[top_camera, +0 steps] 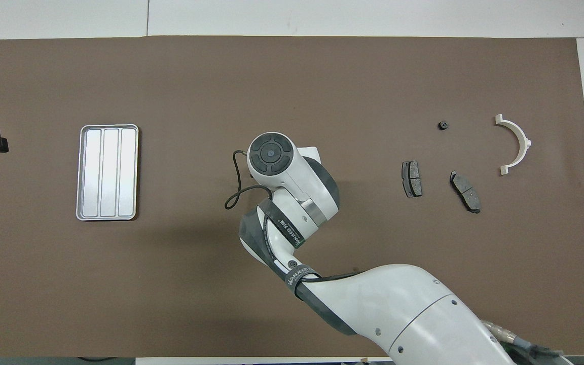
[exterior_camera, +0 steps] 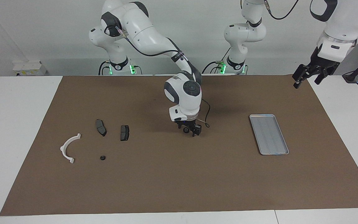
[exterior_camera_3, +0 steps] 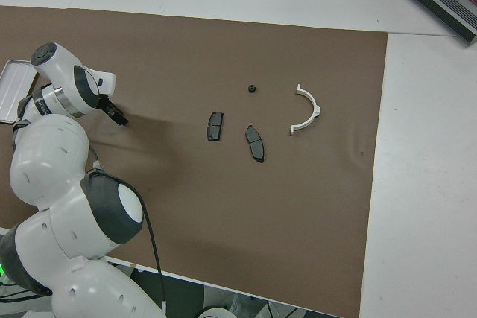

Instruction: Place bearing gear from tray to pile

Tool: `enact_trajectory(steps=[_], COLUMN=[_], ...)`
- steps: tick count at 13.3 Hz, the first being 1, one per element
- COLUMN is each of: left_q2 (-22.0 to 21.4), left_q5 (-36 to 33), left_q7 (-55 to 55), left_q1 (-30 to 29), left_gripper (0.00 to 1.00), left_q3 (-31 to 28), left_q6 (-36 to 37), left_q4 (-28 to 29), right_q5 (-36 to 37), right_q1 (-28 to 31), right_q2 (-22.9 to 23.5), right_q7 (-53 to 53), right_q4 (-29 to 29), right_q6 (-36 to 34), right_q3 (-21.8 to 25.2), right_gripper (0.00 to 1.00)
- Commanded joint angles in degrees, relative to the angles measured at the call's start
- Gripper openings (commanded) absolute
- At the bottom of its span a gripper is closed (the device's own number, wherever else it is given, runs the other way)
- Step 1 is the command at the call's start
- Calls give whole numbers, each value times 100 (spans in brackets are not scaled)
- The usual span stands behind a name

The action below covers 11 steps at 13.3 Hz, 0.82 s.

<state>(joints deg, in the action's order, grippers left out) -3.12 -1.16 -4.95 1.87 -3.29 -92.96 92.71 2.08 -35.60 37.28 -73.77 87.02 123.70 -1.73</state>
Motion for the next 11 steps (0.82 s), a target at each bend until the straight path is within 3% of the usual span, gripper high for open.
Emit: enact_trajectory(steps=[1, 3, 7, 11], left_q2=[-30, -100, -153, -162], left_q5=[169, 151, 160, 142], left_q7=[161, 170, 257, 275], left_q1=[-274, -283, -222, 51], left_gripper=[100, 100, 100, 100], left_q3=[248, 311, 302, 135], left_q6=[418, 437, 437, 446], left_q4=[-77, -78, -60, -25], right_q5=[-50, -50, -24, 3], right_q1=[97, 115, 193, 727], right_q2=[-37, -28, -10, -27], right_q7=[-59, -50, 81, 1474], right_q4=[34, 25, -36, -904], right_q6=[-65, 22, -82, -1493], right_q3=[-38, -38, -38, -29], right_gripper=[45, 3, 0, 0])
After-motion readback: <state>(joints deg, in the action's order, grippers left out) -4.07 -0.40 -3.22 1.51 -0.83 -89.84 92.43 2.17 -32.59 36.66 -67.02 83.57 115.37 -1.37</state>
